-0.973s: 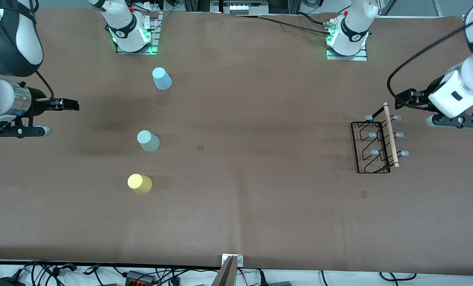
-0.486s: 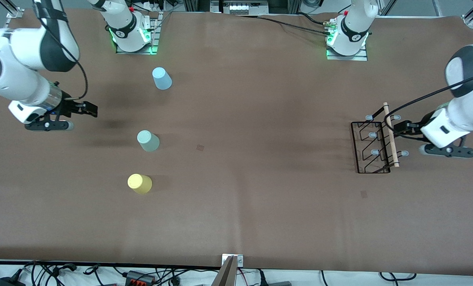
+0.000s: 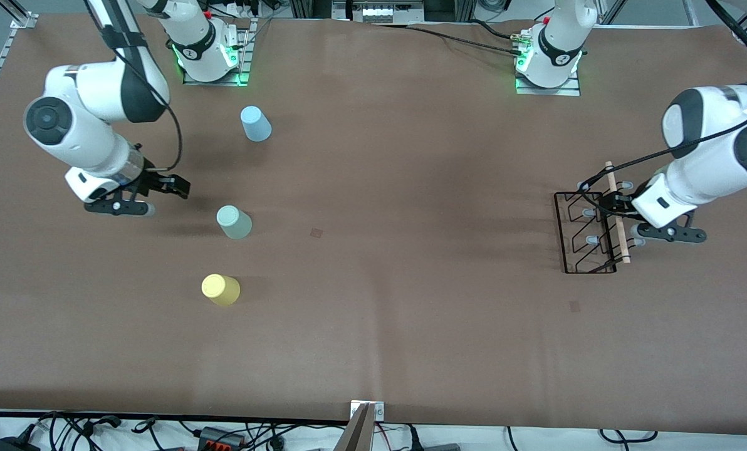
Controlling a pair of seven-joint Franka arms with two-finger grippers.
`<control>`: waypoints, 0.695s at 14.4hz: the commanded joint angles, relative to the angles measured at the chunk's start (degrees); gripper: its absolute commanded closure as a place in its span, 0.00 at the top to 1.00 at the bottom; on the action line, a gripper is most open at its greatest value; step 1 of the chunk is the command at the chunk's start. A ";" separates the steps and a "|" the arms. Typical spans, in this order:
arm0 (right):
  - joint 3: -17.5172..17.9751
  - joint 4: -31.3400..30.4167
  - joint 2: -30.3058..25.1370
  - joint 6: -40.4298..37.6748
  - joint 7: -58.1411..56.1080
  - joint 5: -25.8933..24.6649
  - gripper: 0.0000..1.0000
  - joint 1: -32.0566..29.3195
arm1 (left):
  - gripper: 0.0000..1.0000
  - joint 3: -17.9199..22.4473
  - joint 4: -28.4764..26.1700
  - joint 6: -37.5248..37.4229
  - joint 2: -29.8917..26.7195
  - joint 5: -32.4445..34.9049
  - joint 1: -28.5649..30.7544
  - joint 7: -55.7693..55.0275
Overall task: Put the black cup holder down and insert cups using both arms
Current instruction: 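Reach the right gripper to the mint cup while the left gripper lifts the rack, then grasp the mint cup with the right gripper while the left gripper carries the rack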
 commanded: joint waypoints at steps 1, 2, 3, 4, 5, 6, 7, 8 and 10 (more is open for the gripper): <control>-0.30 0.99 1.79 2.45 2.88 0.88 1.00 2.18 | 0.75 -0.15 -3.97 2.07 -2.58 0.94 0.38 1.12; -0.30 0.99 2.14 2.54 2.88 0.80 1.00 2.27 | 0.64 -0.32 -3.97 2.08 -2.58 0.94 0.38 1.12; -0.30 0.99 2.14 2.46 2.88 0.88 1.00 2.28 | 0.50 -0.41 -3.97 1.90 -2.58 0.94 0.29 1.12; -0.30 1.08 2.14 2.45 2.97 0.88 1.00 2.19 | 0.34 -0.41 -3.89 1.46 -2.58 0.94 0.37 1.12; -0.30 1.26 2.32 2.72 3.23 0.88 1.00 2.19 | 0.21 -0.41 -3.88 1.46 -2.23 0.86 0.38 1.04; -0.30 2.30 2.93 2.72 3.23 0.88 1.00 2.19 | 0.14 -0.41 -3.88 1.46 -1.97 0.86 0.55 1.03; -0.30 2.66 3.11 2.72 3.32 0.88 1.00 2.19 | 0.08 -0.41 -3.80 1.37 -1.96 0.86 0.73 0.95; -0.30 2.75 3.02 2.72 3.41 0.97 1.00 2.27 | 0.03 -0.41 -3.45 1.20 -2.05 0.86 0.81 0.86; -0.30 2.66 3.37 3.15 3.50 1.14 1.00 2.28 | 0.01 -0.41 -2.92 0.76 -2.23 0.86 0.81 0.68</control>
